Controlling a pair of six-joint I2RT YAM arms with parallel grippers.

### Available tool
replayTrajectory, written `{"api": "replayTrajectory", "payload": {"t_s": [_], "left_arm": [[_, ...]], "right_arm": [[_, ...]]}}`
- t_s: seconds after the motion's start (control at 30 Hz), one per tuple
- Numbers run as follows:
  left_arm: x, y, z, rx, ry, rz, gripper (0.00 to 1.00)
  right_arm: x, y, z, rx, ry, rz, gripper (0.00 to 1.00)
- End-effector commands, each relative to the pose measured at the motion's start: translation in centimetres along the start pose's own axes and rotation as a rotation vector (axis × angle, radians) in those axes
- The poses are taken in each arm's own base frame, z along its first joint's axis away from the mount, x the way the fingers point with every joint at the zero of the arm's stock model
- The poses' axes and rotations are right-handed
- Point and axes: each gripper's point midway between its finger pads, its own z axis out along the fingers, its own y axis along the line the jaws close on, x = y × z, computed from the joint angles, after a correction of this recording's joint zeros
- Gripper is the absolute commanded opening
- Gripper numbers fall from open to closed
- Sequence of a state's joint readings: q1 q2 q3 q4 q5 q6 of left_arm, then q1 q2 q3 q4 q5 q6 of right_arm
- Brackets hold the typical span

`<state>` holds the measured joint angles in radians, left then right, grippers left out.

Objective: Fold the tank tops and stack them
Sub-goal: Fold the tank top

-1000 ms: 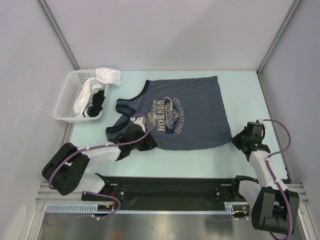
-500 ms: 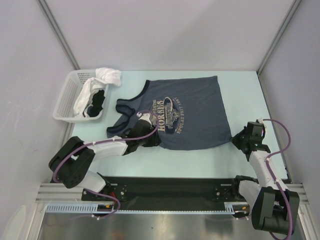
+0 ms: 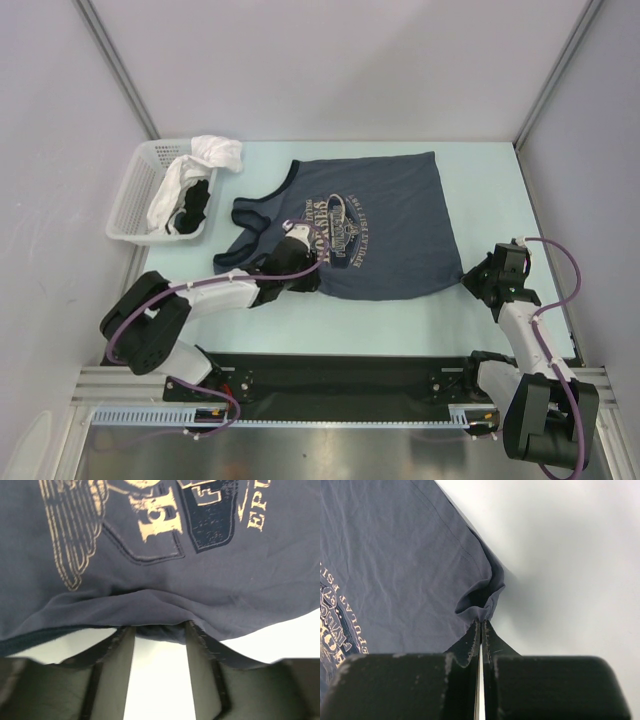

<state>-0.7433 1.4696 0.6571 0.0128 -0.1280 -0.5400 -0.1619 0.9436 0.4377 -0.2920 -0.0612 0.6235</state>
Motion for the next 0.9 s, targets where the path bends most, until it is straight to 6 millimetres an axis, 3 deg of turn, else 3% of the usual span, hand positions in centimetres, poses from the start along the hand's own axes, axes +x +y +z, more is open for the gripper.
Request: {"api": "replayTrajectory", "payload": {"t_s": [0.0,0.27,0.33,0.37,0.43,0.47,0.5,0.77,0.87], "left_arm": [[-1.7,-1.7,0.3,0.052,-0.037,0.057,0.47],[0.8,-2.1,1.6,0.051,0.051,0.034,0.54],[1.2,-1.8,1.7,0.036,0.066,0.030,0.46],[1.6,-1.8,1.8,0.037,0.077,0.032,0.35],[1.7,-1.8,1.8,0.032,0.079,0.034,0.23],[1.6,-1.9,1.5,0.027,0.074,0.031,0.07],[2.0,-1.6,1.3,0.008,0.090,0.034,0.01],[1.8,1.9,-2.1,-0.170,0.047,-0.035,0.00],[2.3,2.1,-3.2,-0.157,0.035,-0.089,0.00]], "right_arm": [[-0.4,0.3,0.1,-0.022,-0.018,-0.018,0.00],[-0.4,0.3,0.2,-0.025,-0.014,-0.018,0.00],[-0.4,0.3,0.2,-0.025,-0.014,-0.016,0.00],[-0.4,0.4,0.2,-0.027,-0.015,-0.016,0.00],[-0.3,0.3,0.2,-0.026,-0.013,-0.016,0.00],[-0.4,0.3,0.2,-0.025,-0.016,-0.015,0.00],[-0.4,0.3,0.2,-0.024,-0.017,-0.017,0.00],[-0.6,-0.1,-0.2,0.001,-0.027,-0.007,0.00],[-1.2,-0.5,-1.1,0.038,-0.052,0.012,0.00]]}}
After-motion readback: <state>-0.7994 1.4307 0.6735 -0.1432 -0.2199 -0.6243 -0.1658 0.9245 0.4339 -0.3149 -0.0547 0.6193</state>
